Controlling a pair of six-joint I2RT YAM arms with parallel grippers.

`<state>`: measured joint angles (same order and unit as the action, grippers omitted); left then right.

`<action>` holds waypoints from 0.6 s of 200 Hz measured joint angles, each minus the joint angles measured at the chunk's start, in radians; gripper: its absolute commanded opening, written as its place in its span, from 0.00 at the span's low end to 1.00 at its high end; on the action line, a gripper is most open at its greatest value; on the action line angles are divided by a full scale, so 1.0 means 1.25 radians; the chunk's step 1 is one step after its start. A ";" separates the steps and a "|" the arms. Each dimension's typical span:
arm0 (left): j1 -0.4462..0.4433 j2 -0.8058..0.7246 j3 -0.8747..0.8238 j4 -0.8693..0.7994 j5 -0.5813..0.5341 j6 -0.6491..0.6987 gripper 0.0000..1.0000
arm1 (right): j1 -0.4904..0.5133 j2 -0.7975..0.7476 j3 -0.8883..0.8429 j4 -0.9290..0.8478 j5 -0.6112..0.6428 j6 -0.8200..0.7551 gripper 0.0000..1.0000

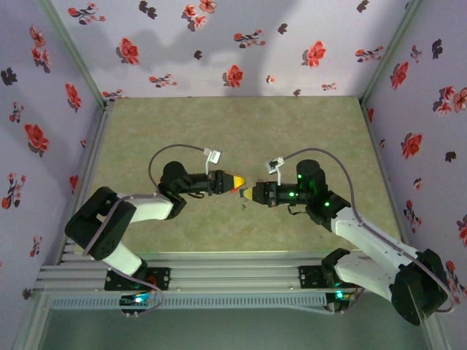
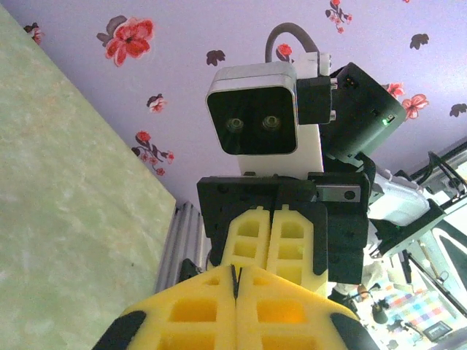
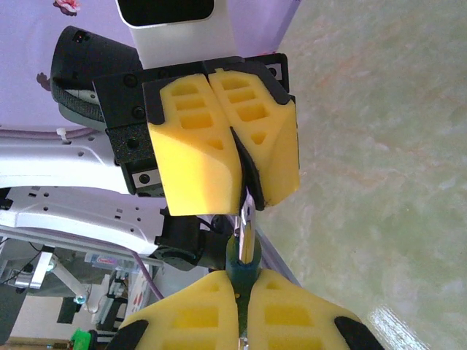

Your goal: Lock with the key

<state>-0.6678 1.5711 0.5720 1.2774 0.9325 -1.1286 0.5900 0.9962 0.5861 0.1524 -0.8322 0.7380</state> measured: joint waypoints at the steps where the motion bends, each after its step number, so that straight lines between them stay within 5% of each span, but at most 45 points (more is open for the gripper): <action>1: 0.000 0.000 -0.001 0.001 -0.002 0.001 0.00 | -0.001 0.000 0.000 0.000 0.000 0.000 0.00; 120: -0.049 -0.021 -0.041 0.008 -0.098 0.014 0.00 | -0.043 -0.001 -0.025 0.036 -0.052 0.048 0.00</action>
<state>-0.7284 1.5448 0.5209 1.2869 0.8104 -1.1107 0.5362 0.9947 0.5549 0.1970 -0.8970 0.7979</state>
